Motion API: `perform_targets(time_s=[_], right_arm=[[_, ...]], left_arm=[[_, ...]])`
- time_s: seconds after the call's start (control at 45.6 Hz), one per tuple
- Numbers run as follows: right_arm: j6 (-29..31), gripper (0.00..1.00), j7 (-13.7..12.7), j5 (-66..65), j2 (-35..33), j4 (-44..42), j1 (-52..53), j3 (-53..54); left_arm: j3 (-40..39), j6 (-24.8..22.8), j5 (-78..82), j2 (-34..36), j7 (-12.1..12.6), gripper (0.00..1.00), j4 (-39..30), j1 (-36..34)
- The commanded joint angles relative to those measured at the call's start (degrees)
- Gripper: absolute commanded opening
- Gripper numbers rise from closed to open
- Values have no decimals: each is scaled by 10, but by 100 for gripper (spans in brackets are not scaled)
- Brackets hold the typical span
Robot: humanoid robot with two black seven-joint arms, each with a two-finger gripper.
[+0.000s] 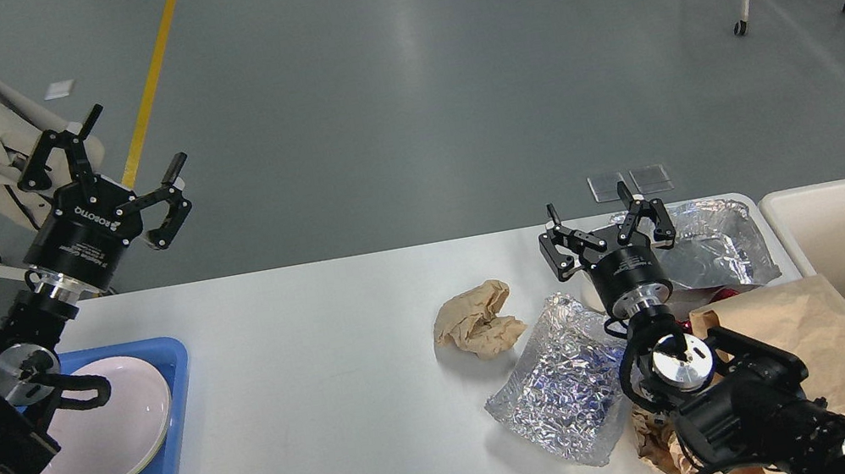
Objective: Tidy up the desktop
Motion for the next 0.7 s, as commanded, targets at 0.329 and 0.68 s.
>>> perform_targets(time_s=[0.329,0.68], right_arm=[[-1,100,0,0,0,0,0,0],[0,100,0,0,0,0,0,0]], left_arm=[[-103,34,-2,-74,-6,96,1,44],[-110,68,-2,-75,-2,96,1,25]])
